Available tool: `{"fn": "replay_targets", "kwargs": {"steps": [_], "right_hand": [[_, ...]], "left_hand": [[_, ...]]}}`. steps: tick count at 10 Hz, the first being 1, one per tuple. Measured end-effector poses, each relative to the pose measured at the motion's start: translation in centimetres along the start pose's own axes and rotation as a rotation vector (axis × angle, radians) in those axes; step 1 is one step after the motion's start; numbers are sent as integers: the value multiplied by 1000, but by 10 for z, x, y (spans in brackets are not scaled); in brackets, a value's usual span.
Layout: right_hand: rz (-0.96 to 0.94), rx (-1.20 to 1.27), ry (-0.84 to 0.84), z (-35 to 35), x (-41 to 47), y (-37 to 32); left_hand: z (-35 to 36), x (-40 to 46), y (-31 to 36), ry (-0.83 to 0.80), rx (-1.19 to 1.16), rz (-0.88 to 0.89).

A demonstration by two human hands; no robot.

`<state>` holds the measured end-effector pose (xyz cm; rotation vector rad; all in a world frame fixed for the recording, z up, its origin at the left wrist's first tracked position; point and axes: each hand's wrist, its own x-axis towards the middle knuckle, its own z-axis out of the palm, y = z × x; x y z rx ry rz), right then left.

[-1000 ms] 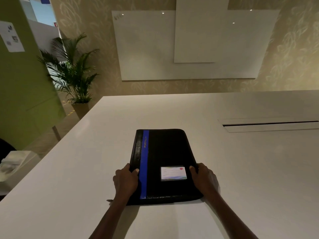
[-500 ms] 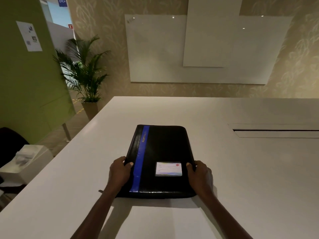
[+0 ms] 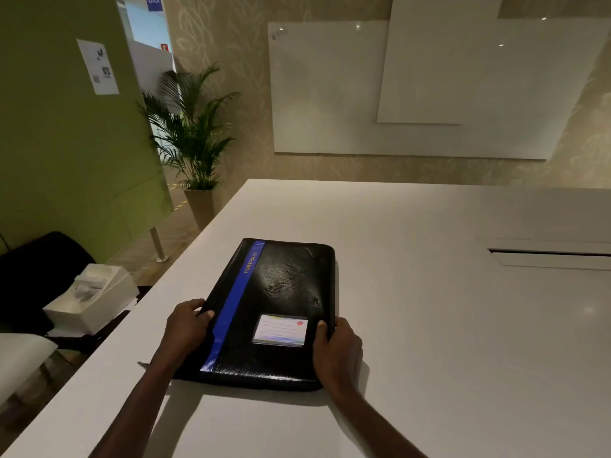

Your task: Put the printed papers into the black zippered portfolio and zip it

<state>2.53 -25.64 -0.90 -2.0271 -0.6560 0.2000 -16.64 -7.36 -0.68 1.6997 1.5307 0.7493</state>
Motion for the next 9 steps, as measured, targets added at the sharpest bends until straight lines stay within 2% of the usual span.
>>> {"fn": "replay_targets", "kwargs": {"steps": [3,6,7,8,9], "right_hand": [[46,-172,-68,21,-12,-7],[47,-234,-100,21,-7,-6],[38,-248,-131,19,-5,-5],[-12,-243,-163,15,0,-1],[-92,-296,-148,4,5,2]], "left_hand": [[-3,1,-20,19,200,-15],[0,0,-23,31,312,32],[2,-3,-22,46,343,-1],[7,-13,-9,89,470,-70],[21,-26,12,154,486,34]]}}
